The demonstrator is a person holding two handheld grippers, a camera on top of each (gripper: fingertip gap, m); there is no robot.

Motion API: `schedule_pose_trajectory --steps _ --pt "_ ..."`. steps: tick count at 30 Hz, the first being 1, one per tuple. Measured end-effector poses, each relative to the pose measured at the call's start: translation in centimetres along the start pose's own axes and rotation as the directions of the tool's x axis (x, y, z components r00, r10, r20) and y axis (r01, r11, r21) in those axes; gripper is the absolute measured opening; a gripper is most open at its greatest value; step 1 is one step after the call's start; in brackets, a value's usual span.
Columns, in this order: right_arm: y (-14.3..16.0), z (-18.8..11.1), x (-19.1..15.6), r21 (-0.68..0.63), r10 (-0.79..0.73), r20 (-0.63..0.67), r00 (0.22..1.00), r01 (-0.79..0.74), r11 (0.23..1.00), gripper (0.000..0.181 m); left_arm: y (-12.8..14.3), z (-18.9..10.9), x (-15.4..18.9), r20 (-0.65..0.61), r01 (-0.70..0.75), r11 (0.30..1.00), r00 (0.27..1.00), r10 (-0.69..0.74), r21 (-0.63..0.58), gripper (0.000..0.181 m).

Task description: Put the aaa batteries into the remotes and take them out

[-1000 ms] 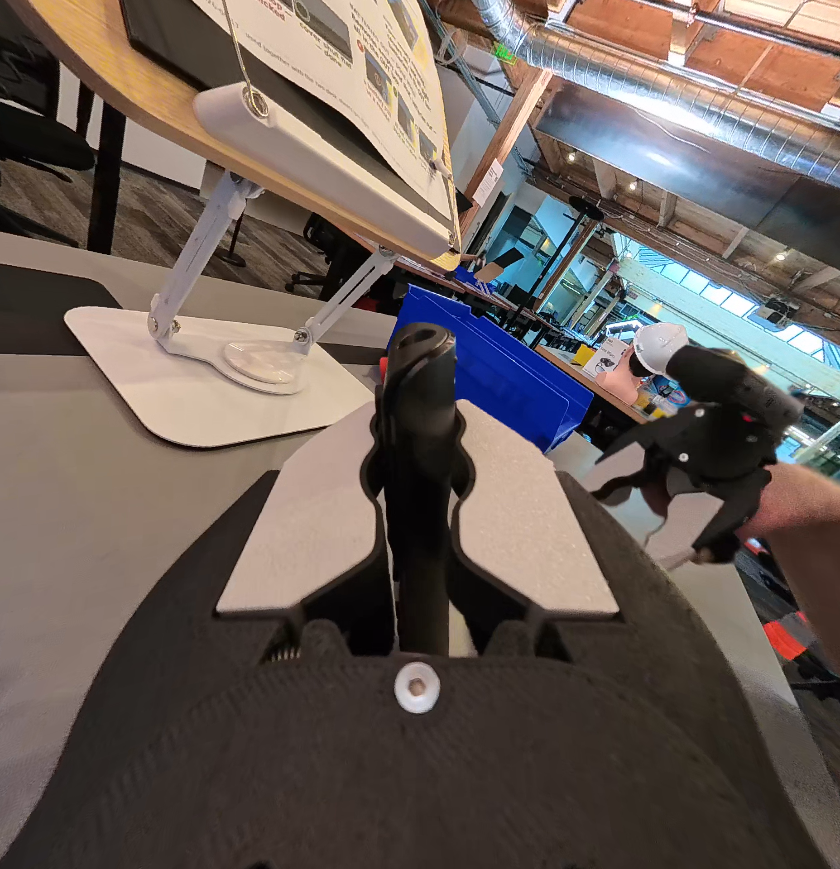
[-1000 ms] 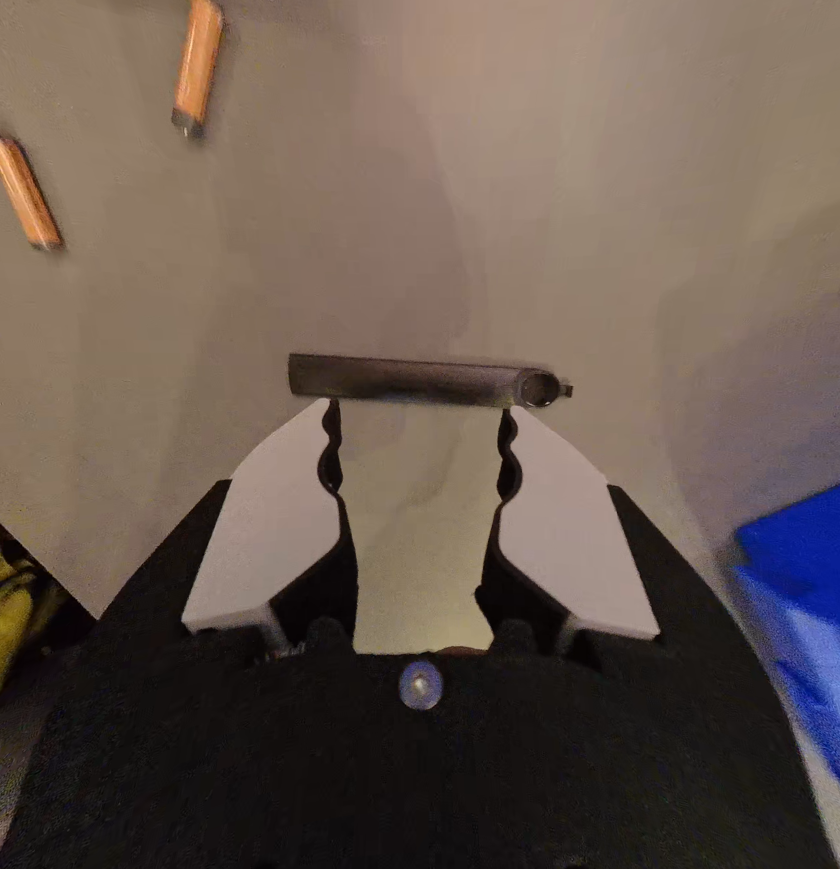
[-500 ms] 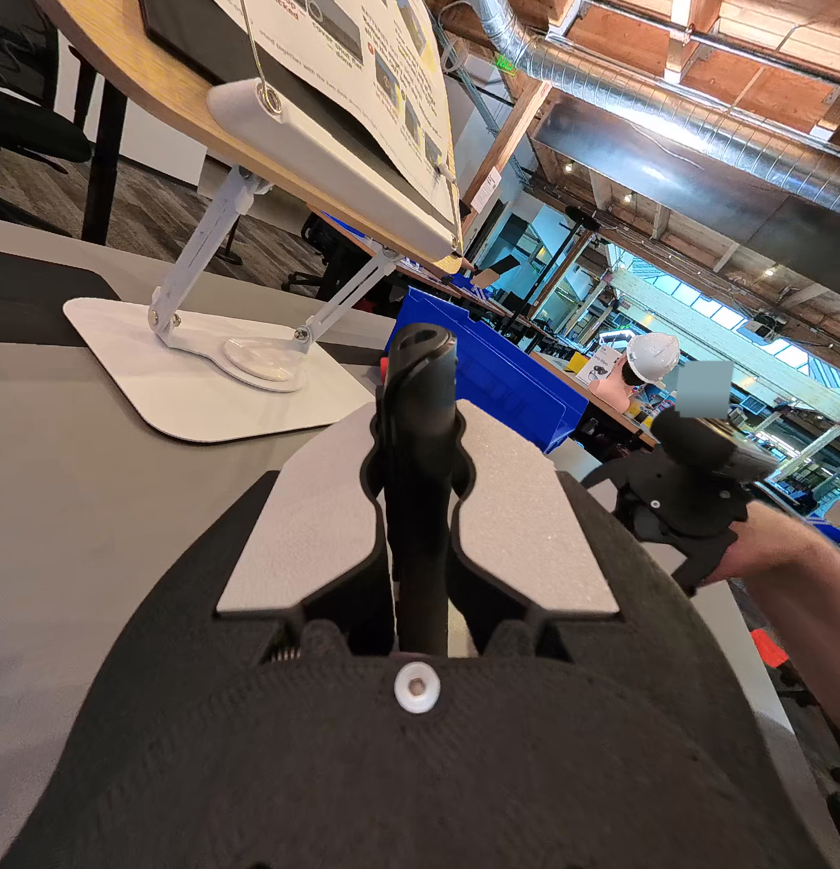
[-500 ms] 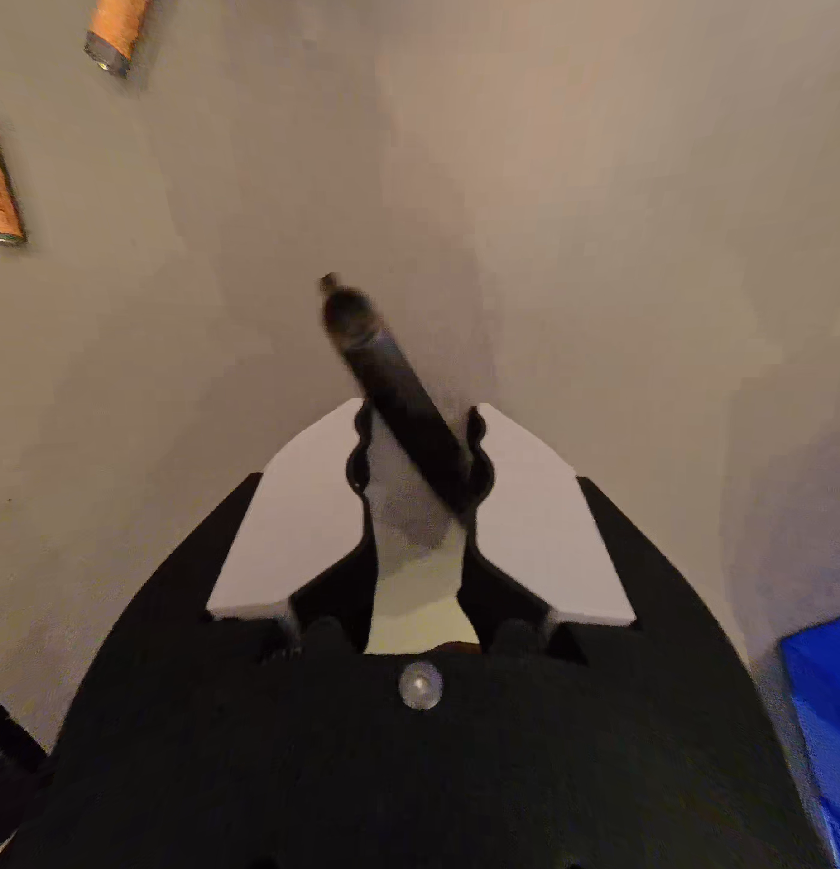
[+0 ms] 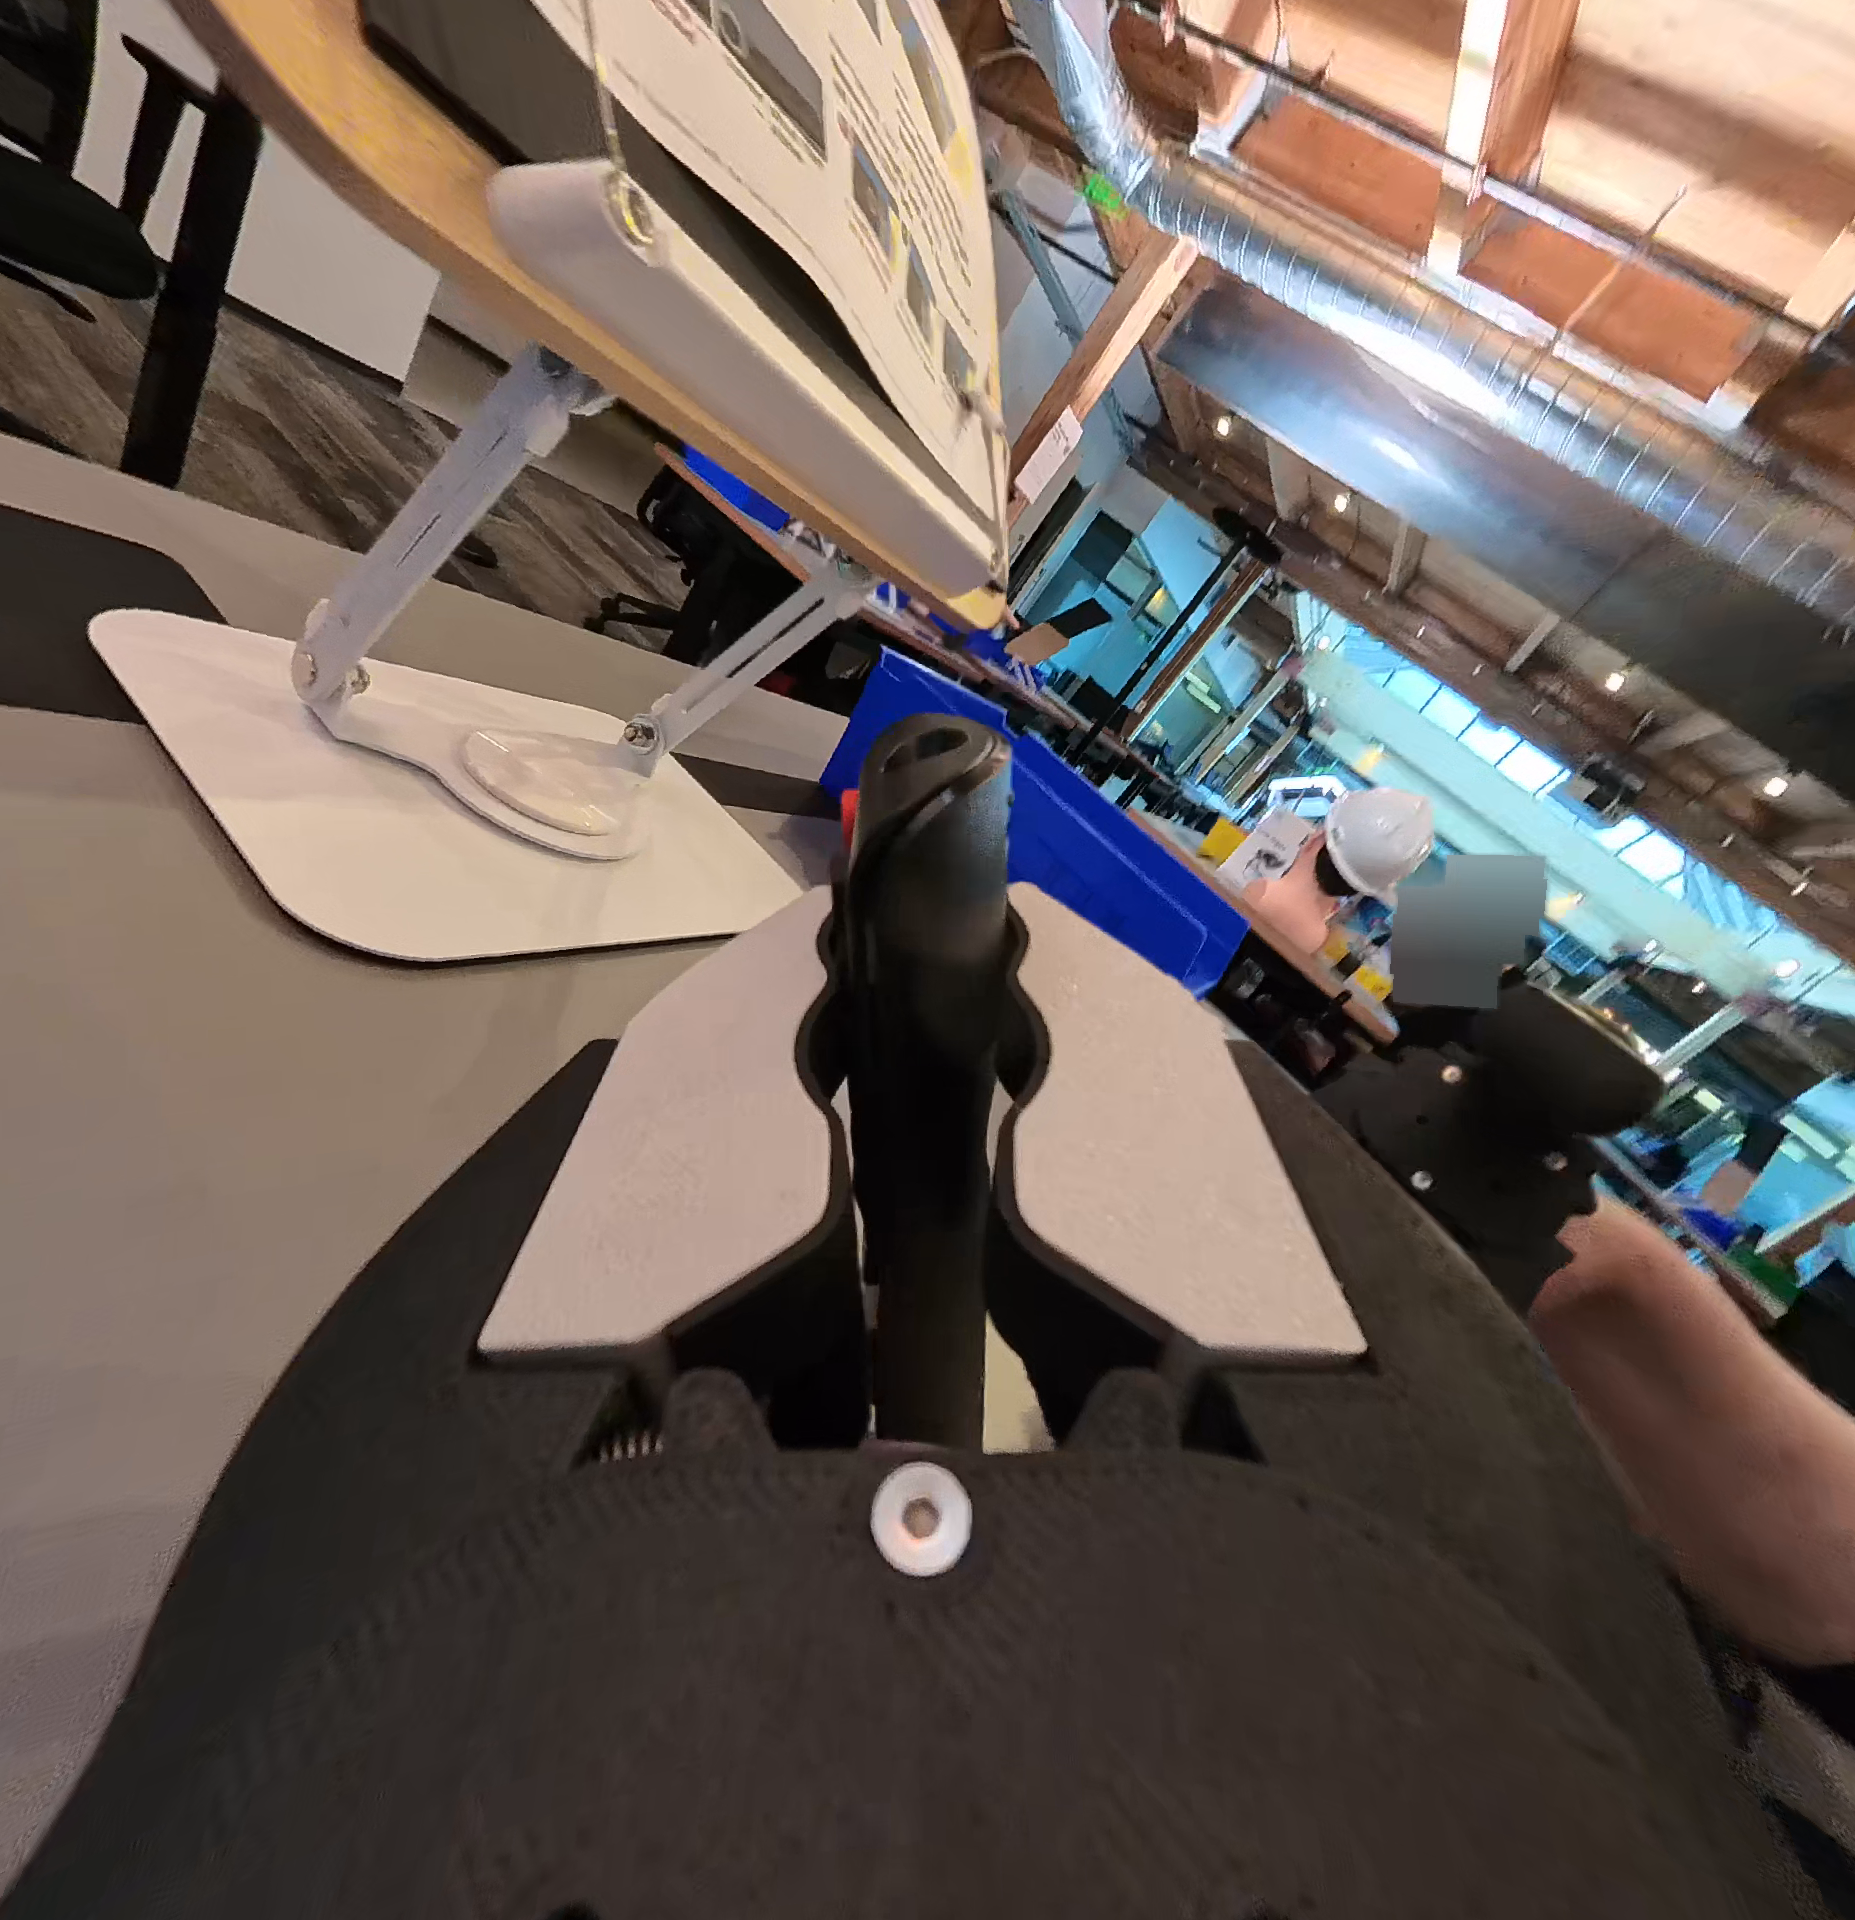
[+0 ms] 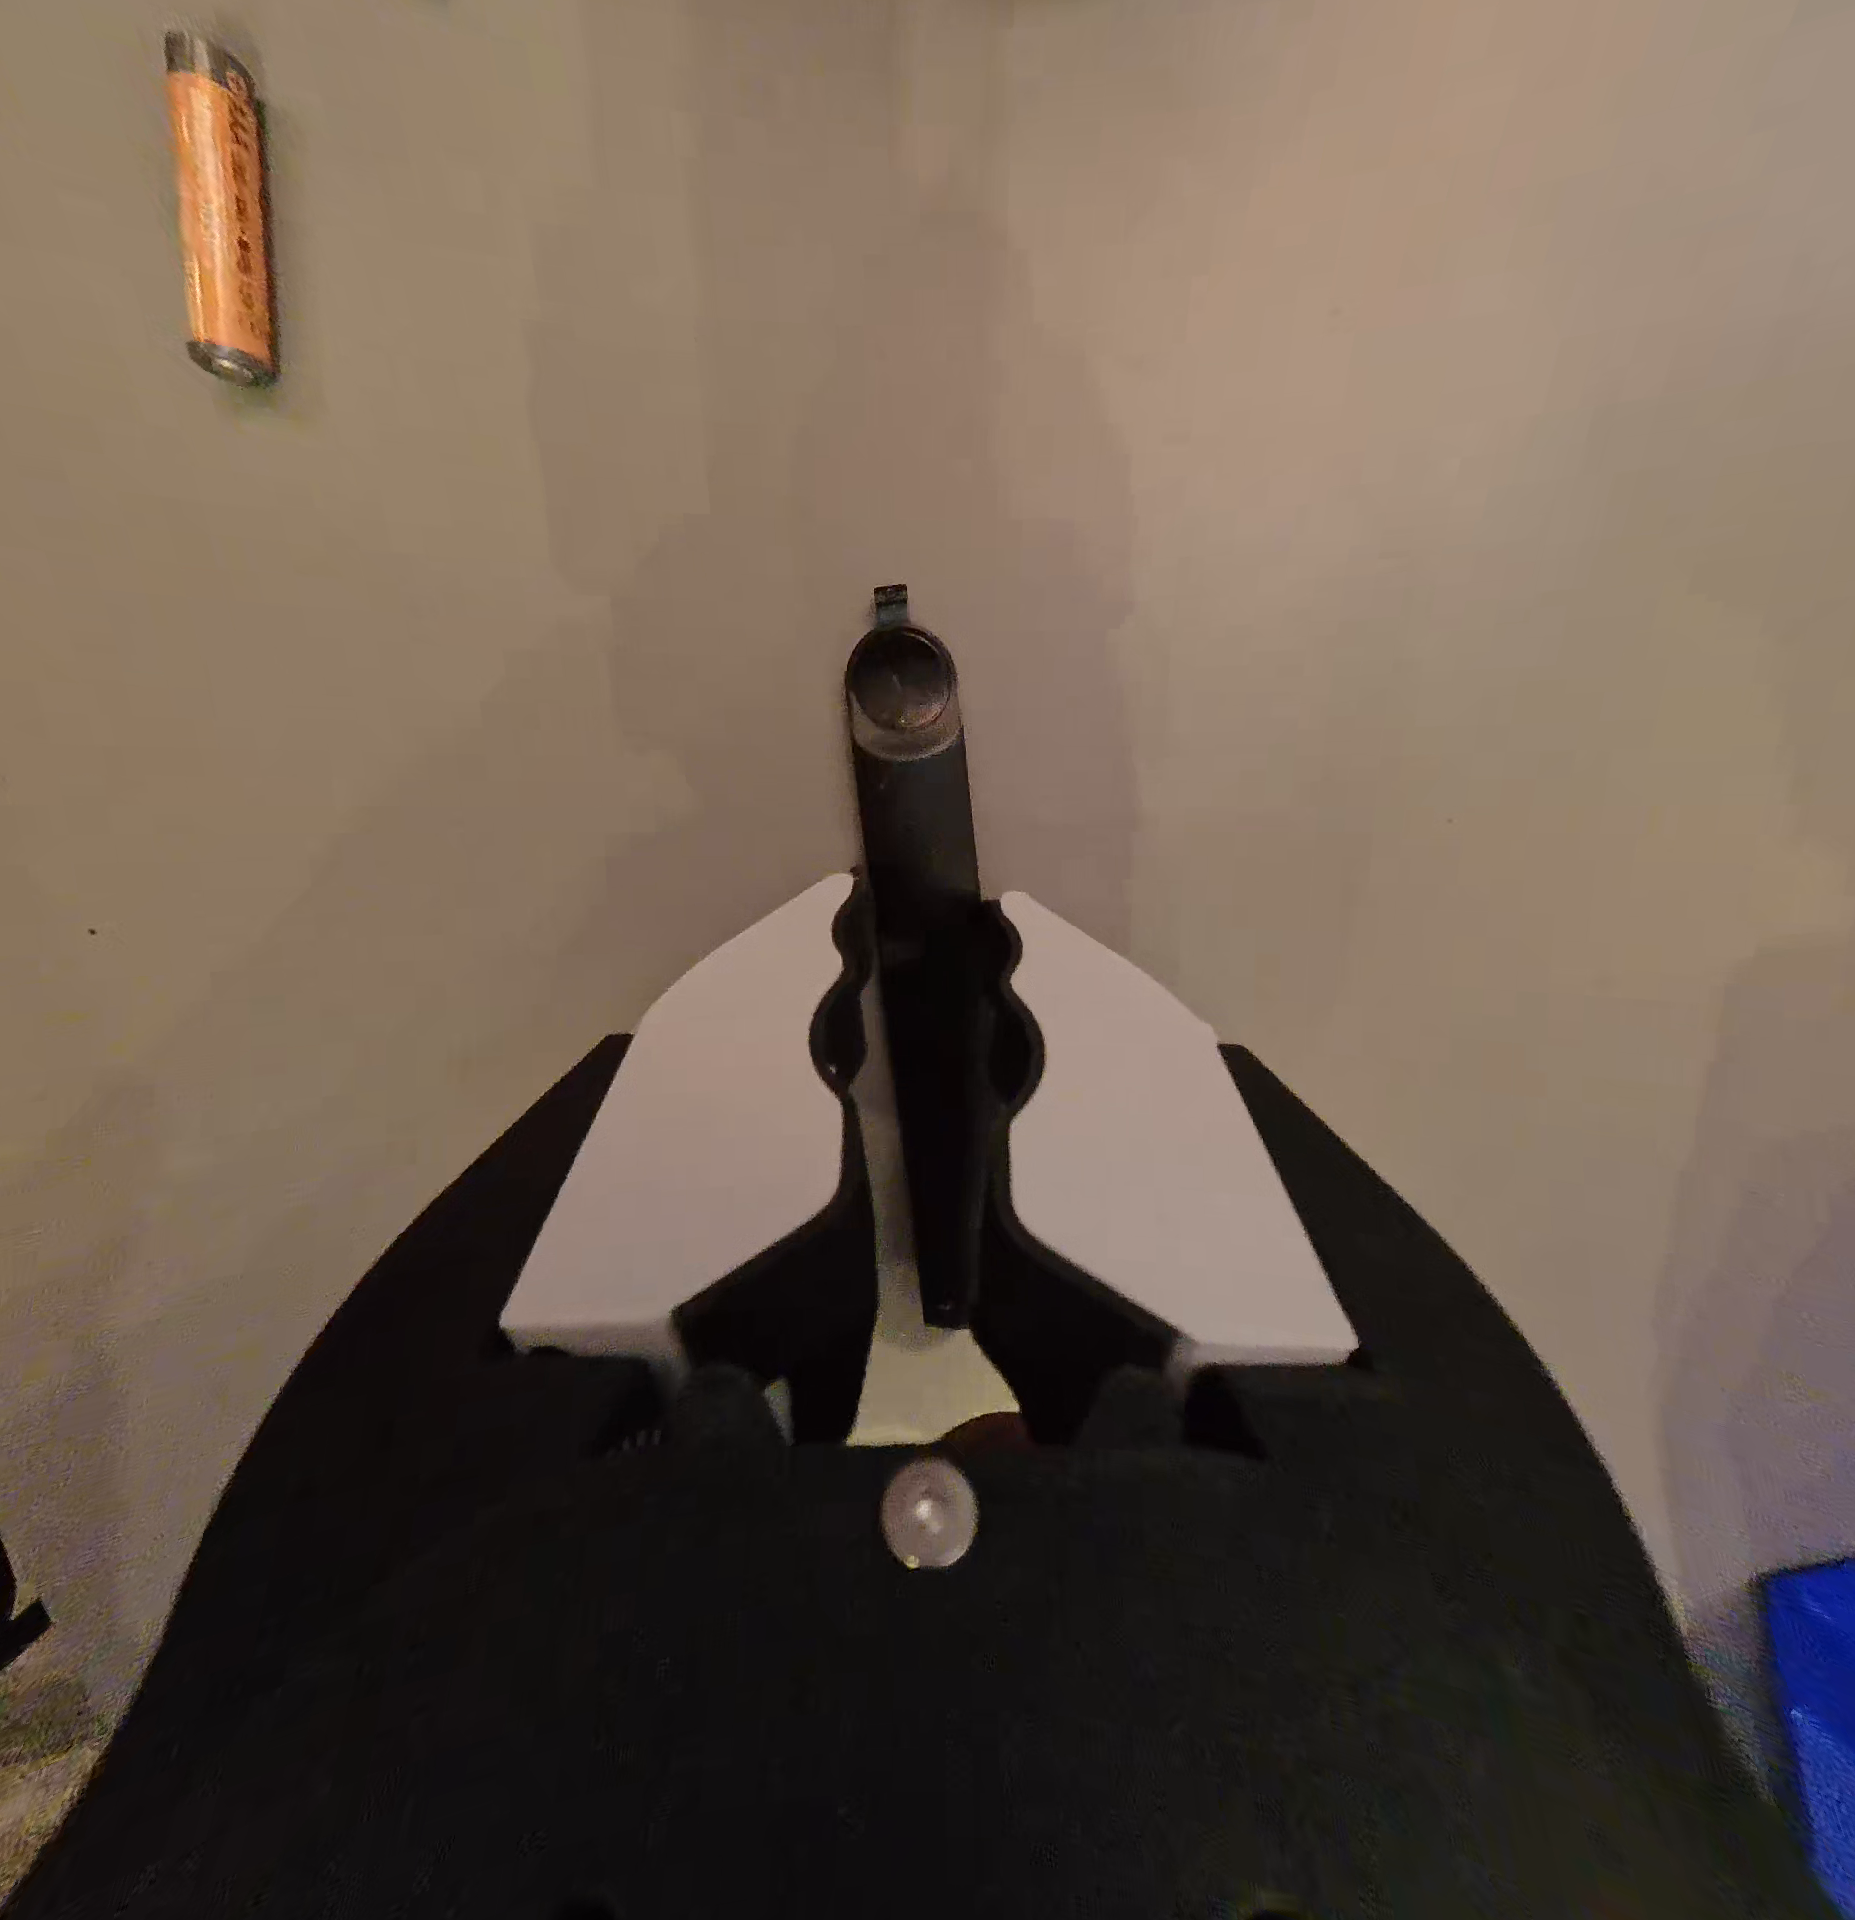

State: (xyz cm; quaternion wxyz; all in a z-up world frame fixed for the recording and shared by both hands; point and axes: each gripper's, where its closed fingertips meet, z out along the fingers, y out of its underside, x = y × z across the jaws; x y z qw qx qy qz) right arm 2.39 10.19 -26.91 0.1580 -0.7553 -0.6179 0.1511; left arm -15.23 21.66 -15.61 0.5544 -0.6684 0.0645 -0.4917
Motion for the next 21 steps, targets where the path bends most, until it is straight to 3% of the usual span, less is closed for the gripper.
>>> schedule_pose_trajectory --steps 4,9,14,21 --pt "-4.4 -0.8 0.0 0.215 0.012 -0.060 0.998 0.001 0.977 0.019 -0.8 -0.3 -0.6 -0.016 0.123 0.991 0.992 -0.122 0.055 0.025" --pt "-11.8 -1.9 0.3 0.455 0.144 -0.030 0.989 -0.115 0.883 0.018 -1.2 -0.5 -0.8 -0.040 0.252 0.960 0.968 -0.249 0.122 0.025" --pt "-15.6 -0.3 1.4 0.511 0.248 -0.106 0.963 -0.161 0.844 0.018 -1.6 -0.5 -0.2 -0.064 0.268 0.950 0.963 -0.261 0.163 0.025" --pt "-16.4 0.6 2.6 0.511 0.323 -0.175 0.930 -0.195 0.837 0.018 -1.3 -0.6 -0.6 -0.005 0.274 0.939 0.960 -0.279 0.208 0.024"
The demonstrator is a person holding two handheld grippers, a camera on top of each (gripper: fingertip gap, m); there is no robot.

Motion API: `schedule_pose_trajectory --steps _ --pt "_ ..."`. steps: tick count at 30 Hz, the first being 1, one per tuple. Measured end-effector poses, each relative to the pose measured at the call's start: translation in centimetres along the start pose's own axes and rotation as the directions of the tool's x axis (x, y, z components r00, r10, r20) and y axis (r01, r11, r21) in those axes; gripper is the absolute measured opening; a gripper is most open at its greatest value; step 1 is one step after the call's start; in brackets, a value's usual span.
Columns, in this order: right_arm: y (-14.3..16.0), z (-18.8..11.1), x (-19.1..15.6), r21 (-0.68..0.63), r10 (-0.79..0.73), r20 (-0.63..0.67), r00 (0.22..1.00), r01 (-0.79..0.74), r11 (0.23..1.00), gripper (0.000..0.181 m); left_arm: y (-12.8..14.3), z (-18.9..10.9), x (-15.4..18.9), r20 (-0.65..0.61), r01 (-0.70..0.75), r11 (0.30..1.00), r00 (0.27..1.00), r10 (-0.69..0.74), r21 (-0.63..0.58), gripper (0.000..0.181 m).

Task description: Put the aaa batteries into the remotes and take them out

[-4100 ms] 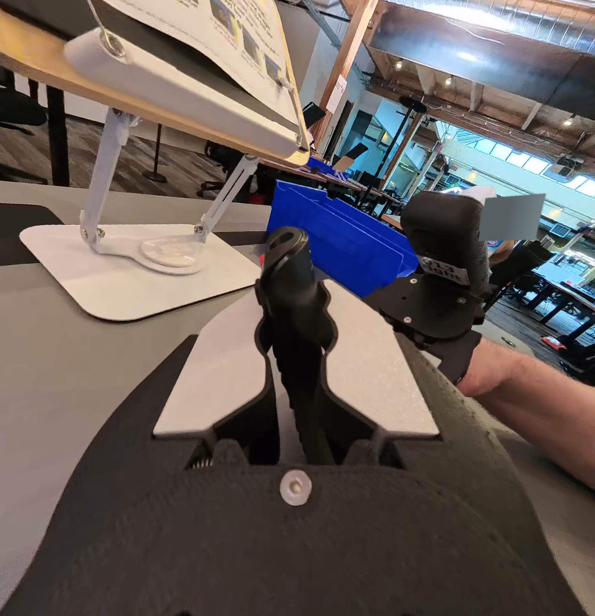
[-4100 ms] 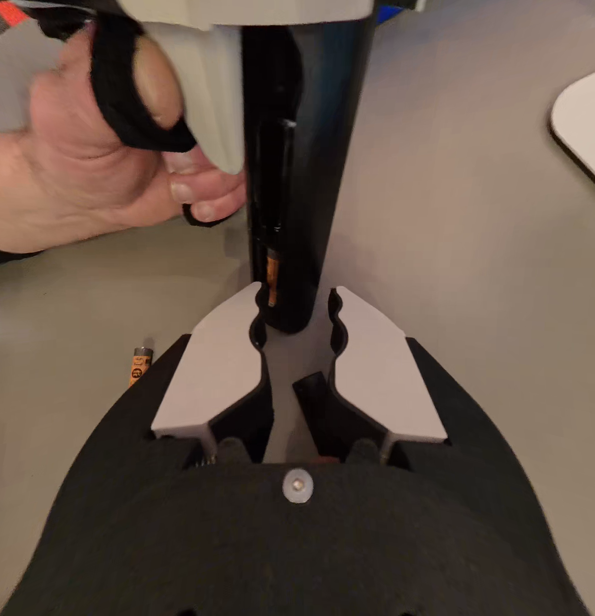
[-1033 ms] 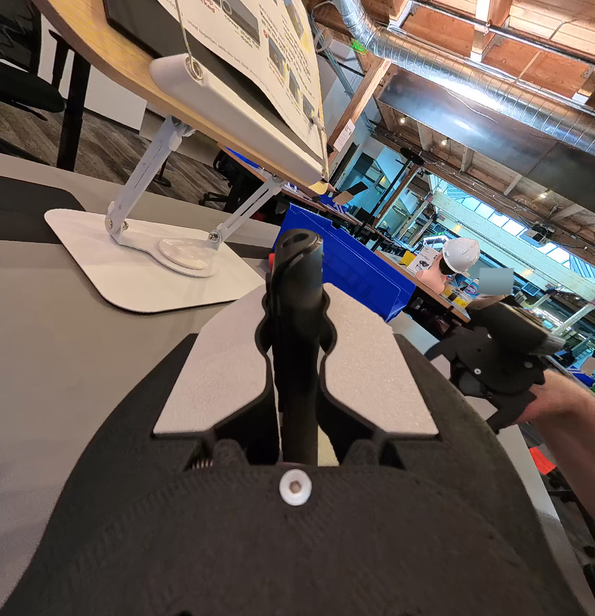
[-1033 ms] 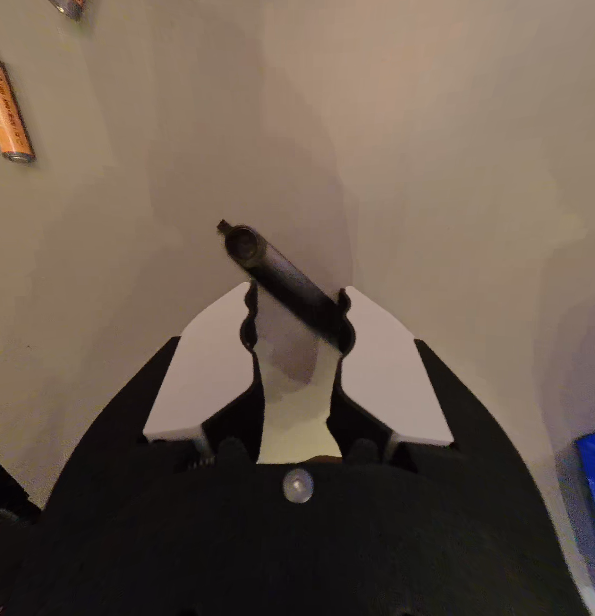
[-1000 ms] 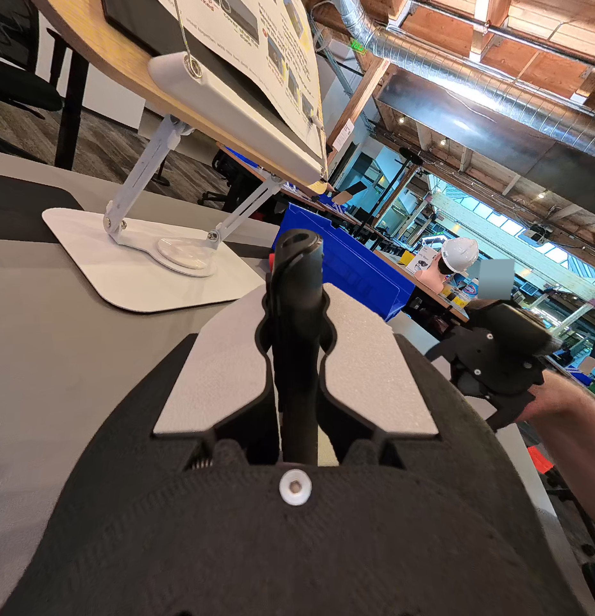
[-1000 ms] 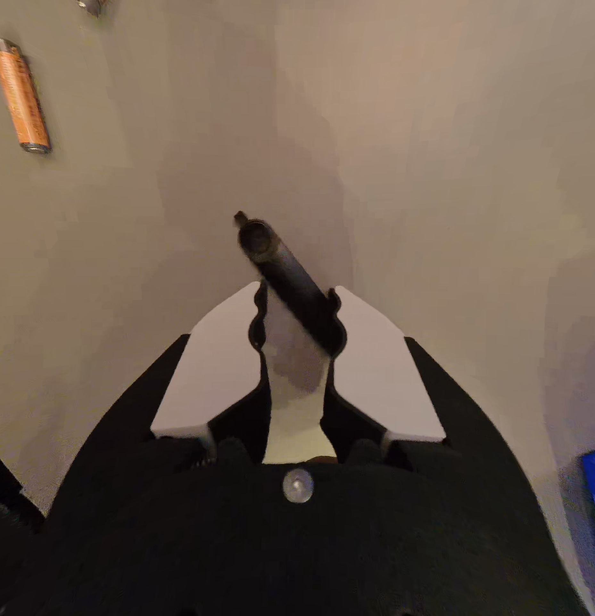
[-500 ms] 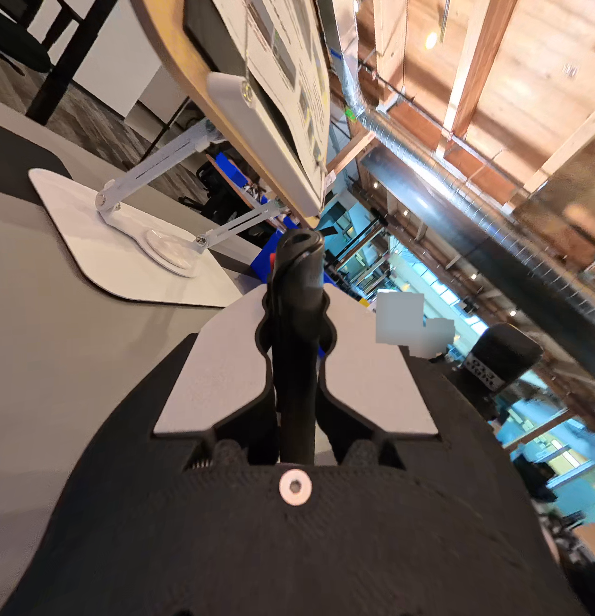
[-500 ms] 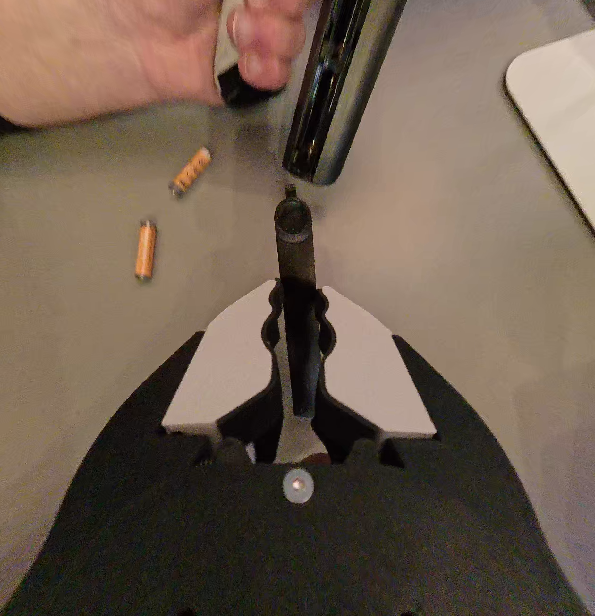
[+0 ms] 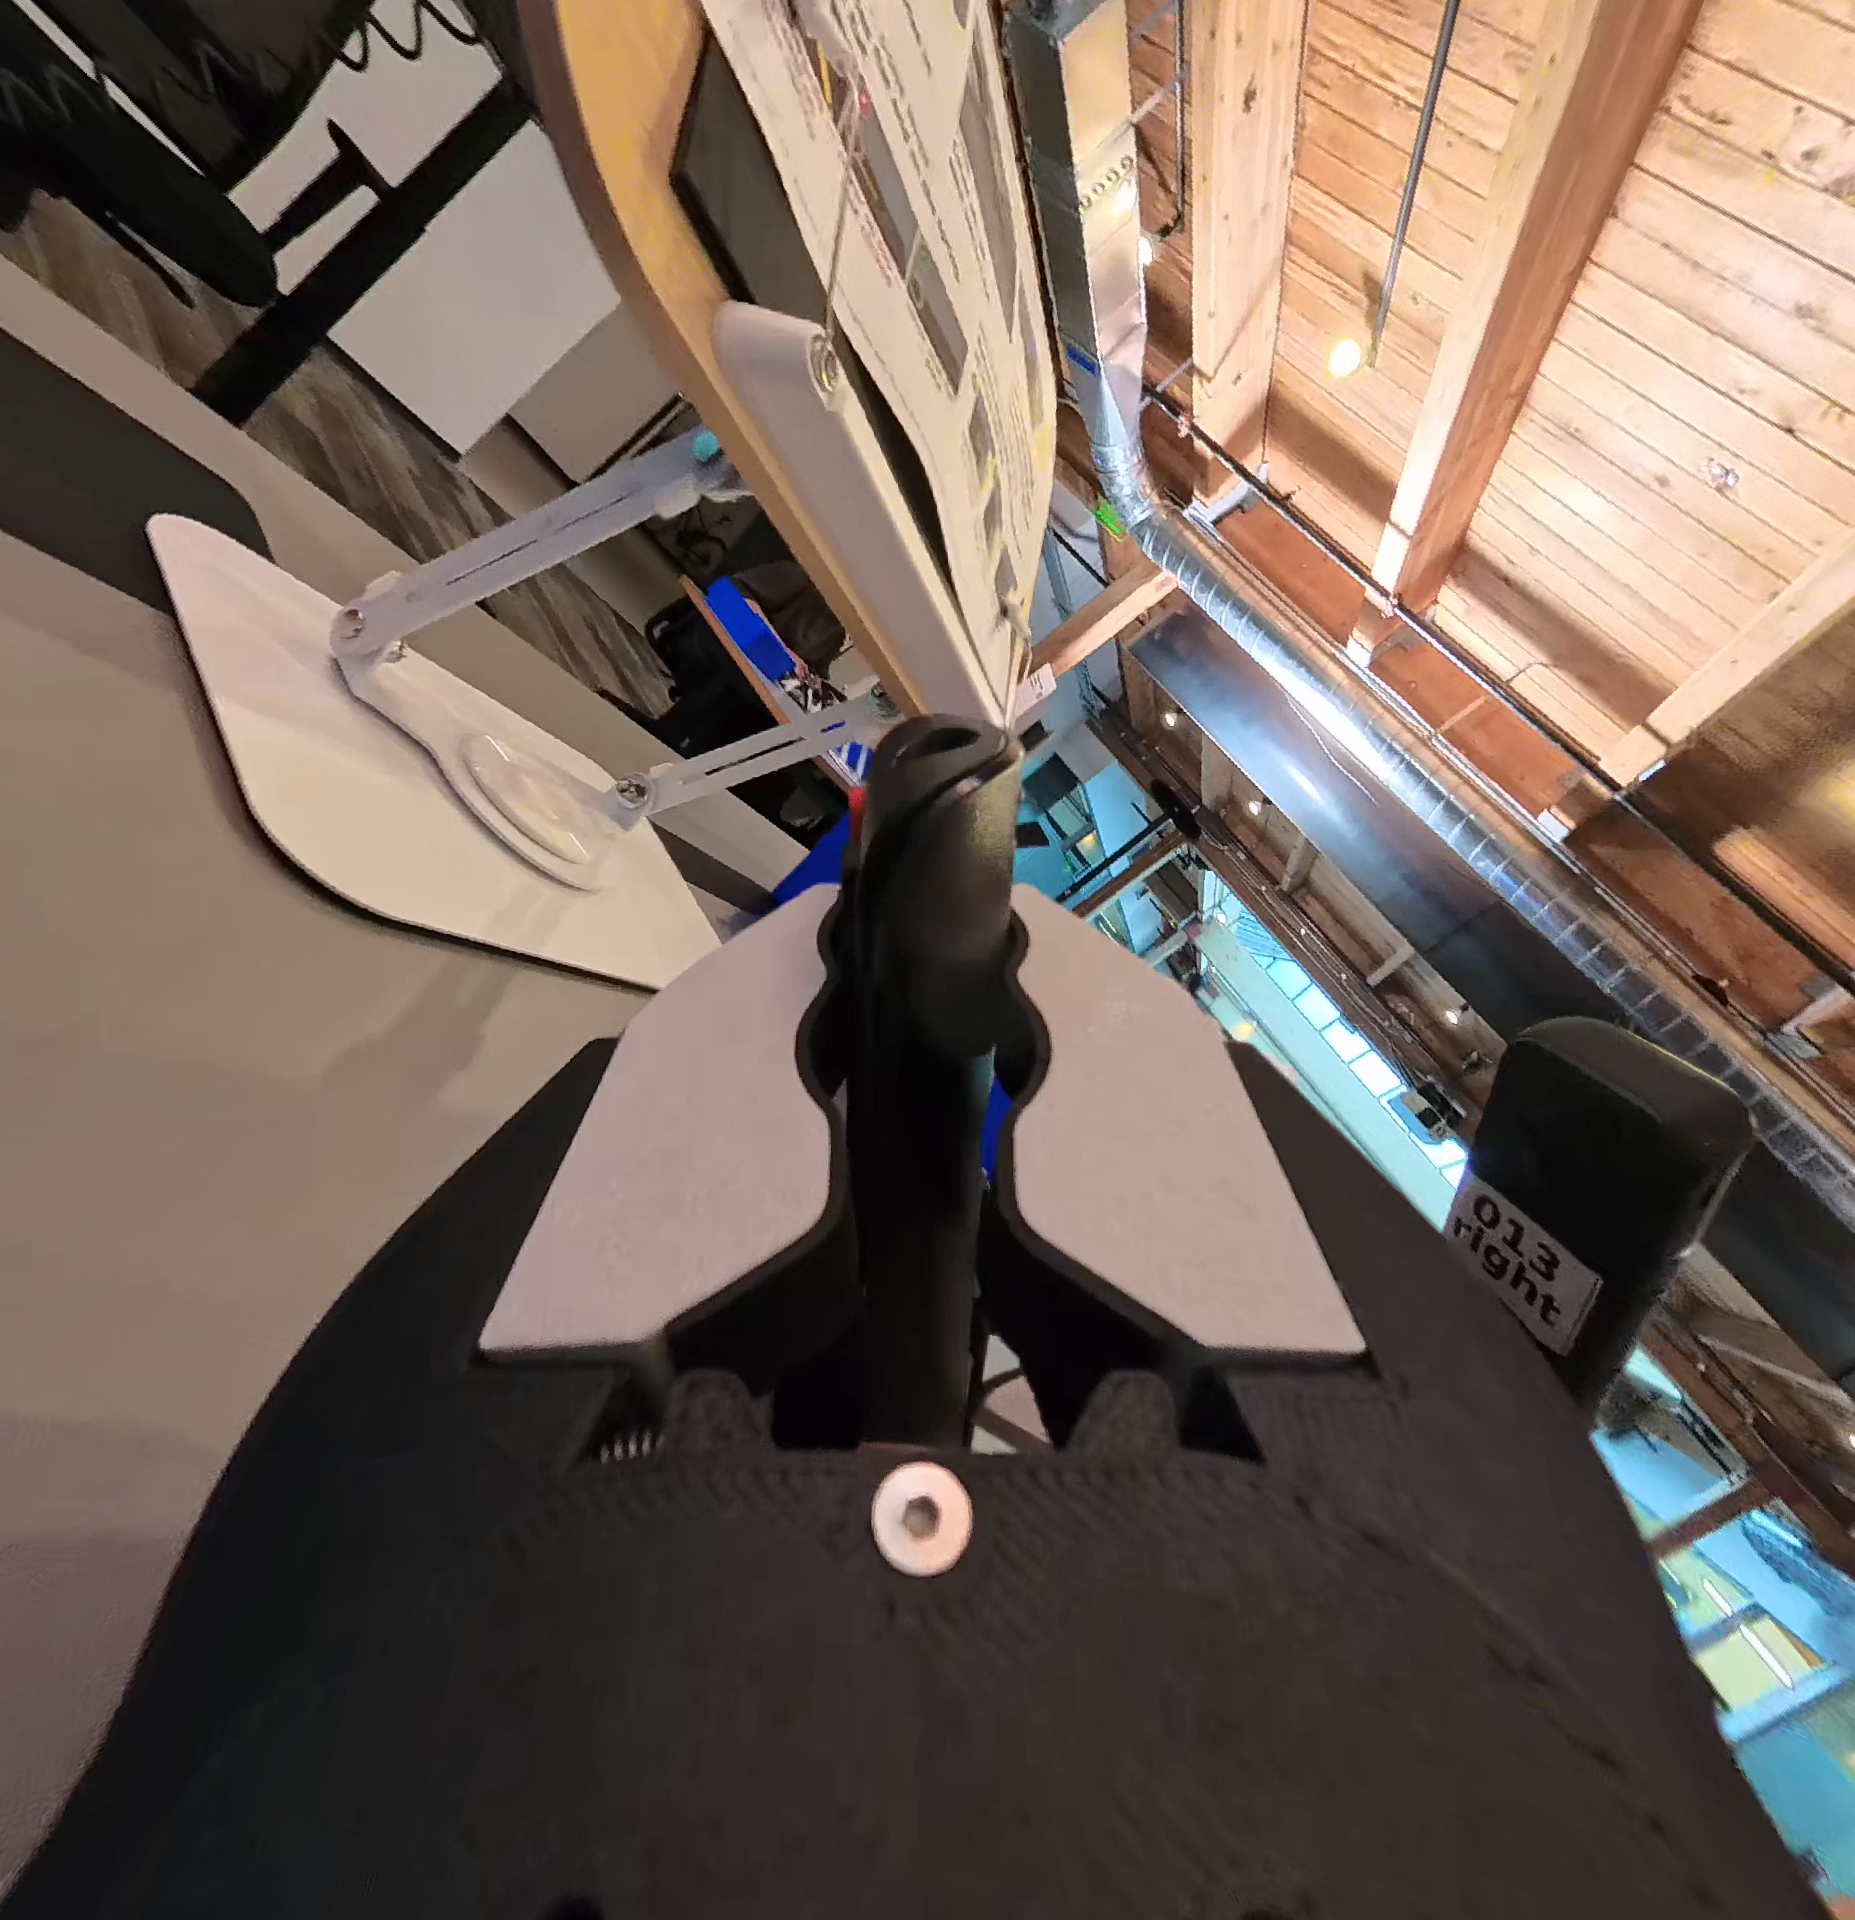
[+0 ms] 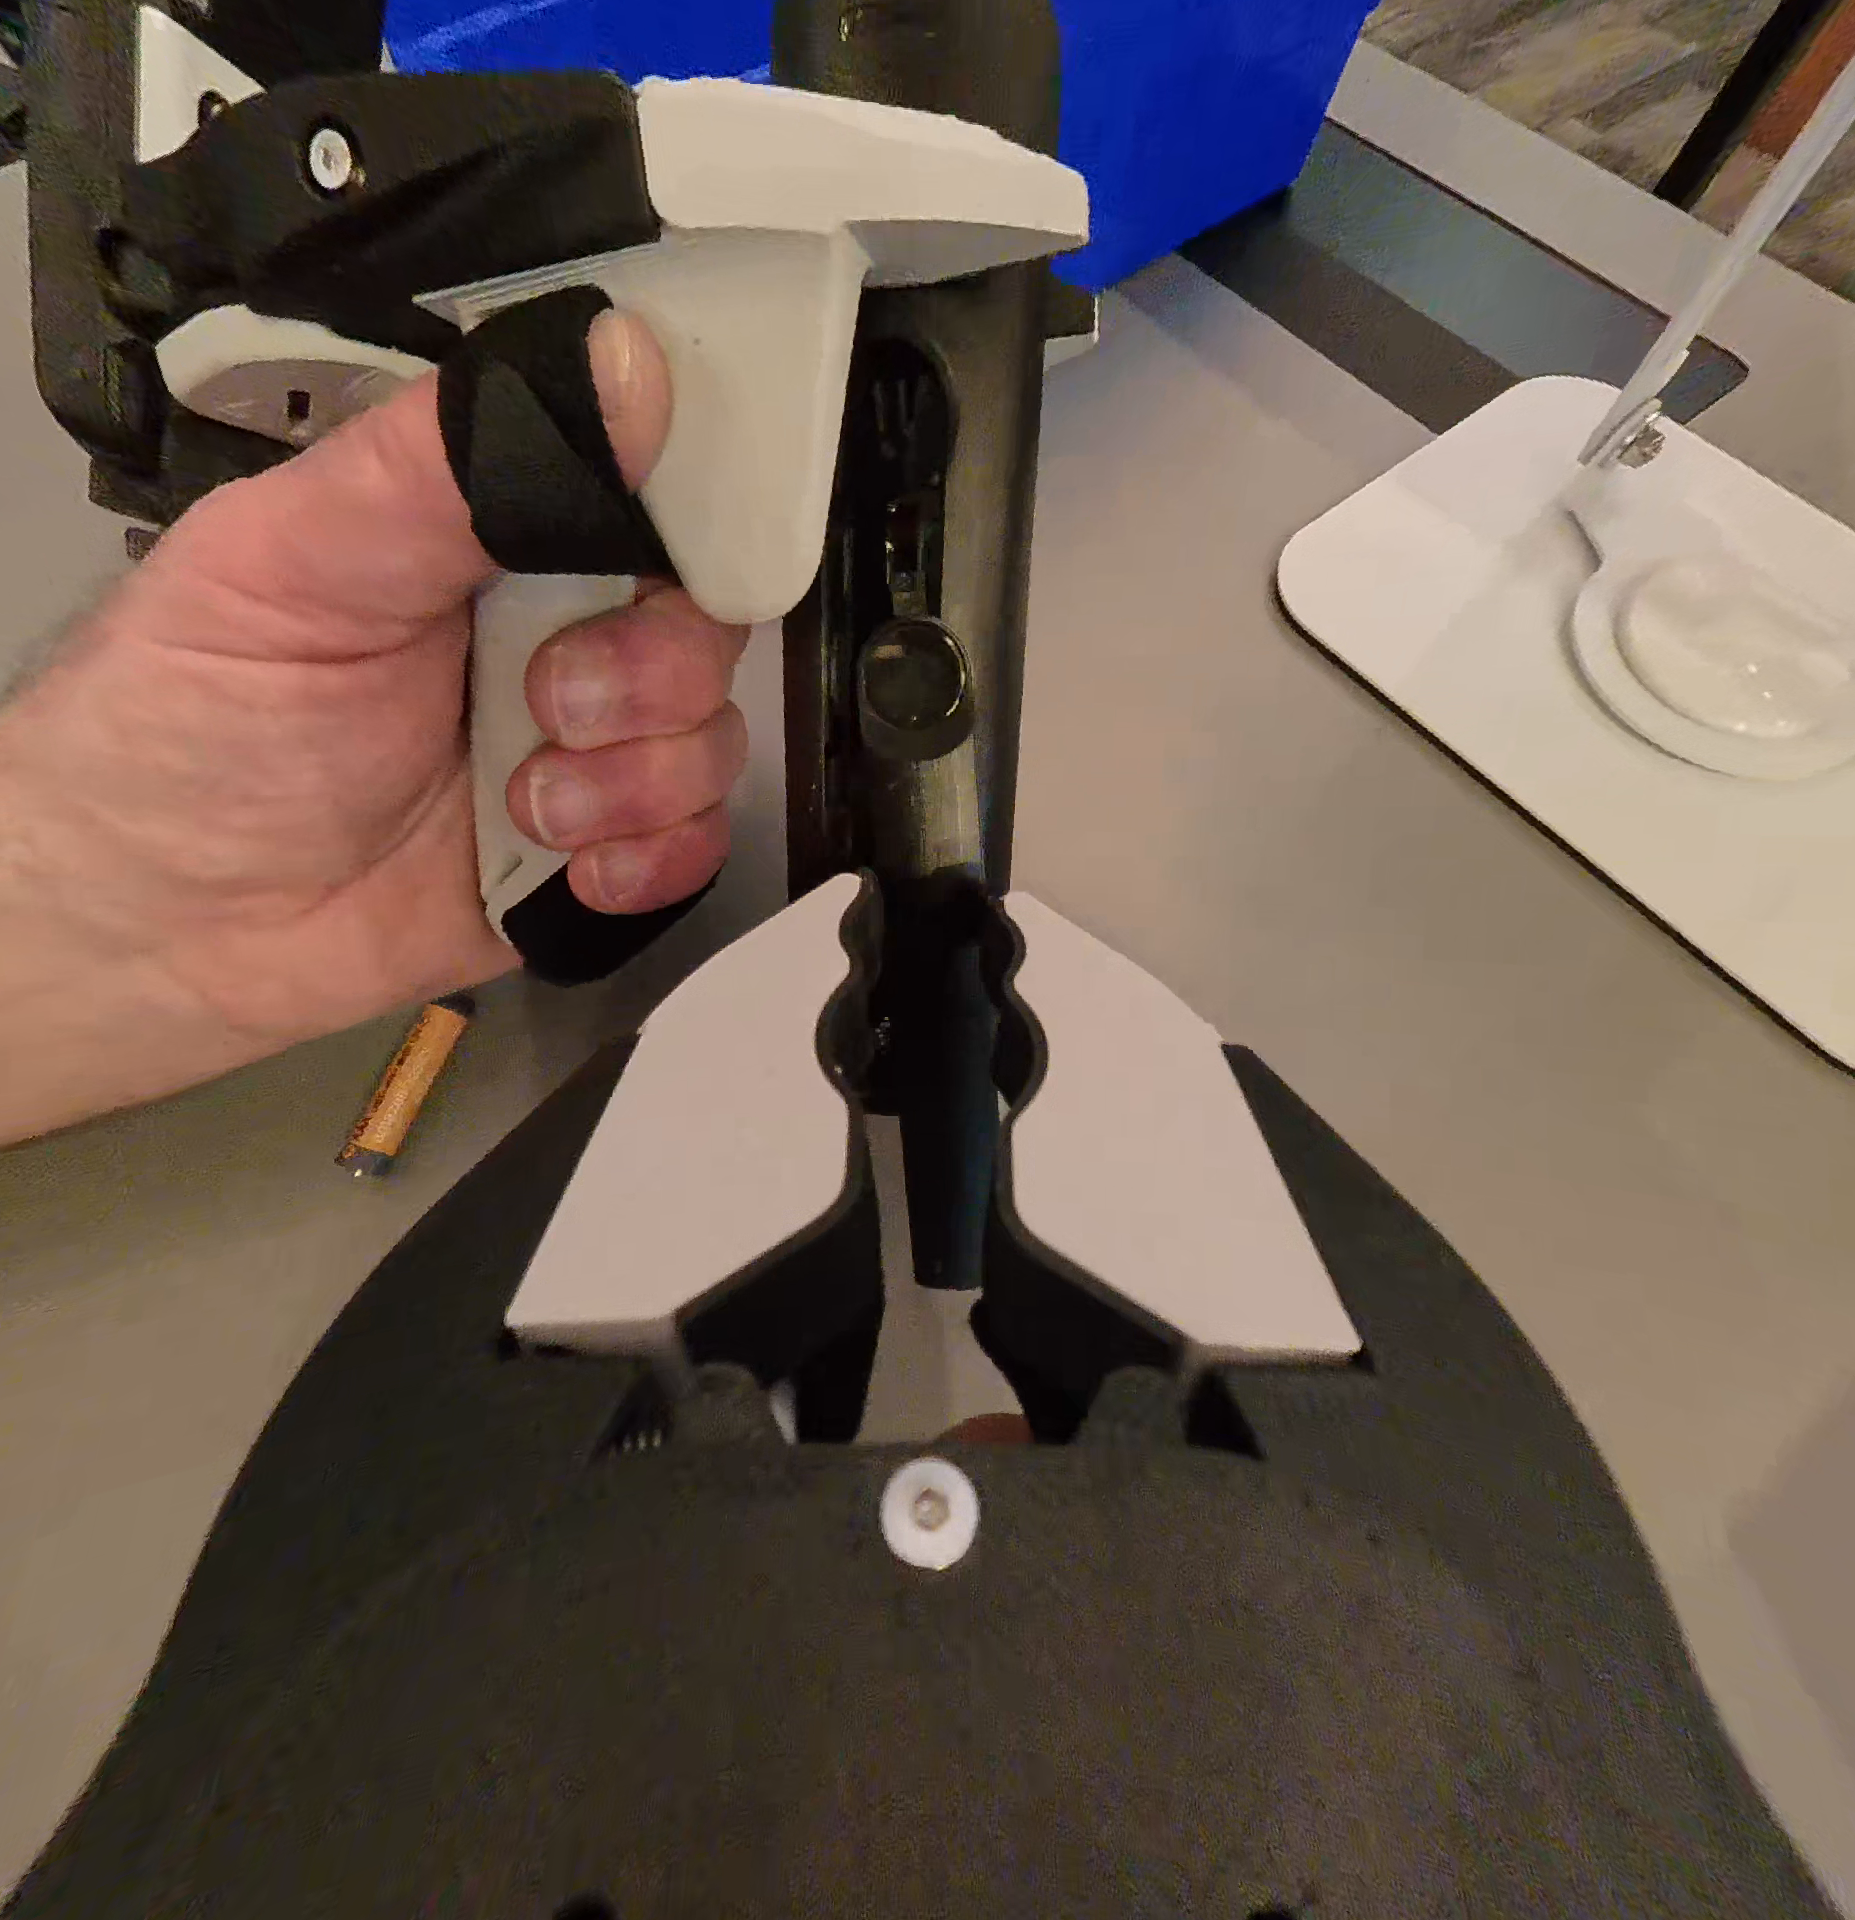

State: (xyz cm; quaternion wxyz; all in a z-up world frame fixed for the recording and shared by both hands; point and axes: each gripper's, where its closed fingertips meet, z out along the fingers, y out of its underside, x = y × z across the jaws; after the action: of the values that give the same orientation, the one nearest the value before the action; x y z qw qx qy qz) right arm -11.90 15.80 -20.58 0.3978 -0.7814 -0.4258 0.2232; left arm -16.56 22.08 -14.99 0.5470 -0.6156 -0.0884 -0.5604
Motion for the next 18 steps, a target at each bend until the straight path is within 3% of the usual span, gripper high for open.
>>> schedule_pose_trajectory --steps 9,18 --pt "-1.1 0.8 -1.1 -0.016 0.034 -0.005 0.999 -0.034 0.999 0.019 -0.4 -0.3 -0.8 0.046 0.011 0.999 0.999 -0.012 0.039 0.024" --pt "-1.5 1.2 -0.1 -0.034 -0.065 -0.145 0.987 0.060 0.998 0.019 -0.4 -0.4 -1.0 0.061 0.030 0.999 0.998 -0.032 0.046 0.024"
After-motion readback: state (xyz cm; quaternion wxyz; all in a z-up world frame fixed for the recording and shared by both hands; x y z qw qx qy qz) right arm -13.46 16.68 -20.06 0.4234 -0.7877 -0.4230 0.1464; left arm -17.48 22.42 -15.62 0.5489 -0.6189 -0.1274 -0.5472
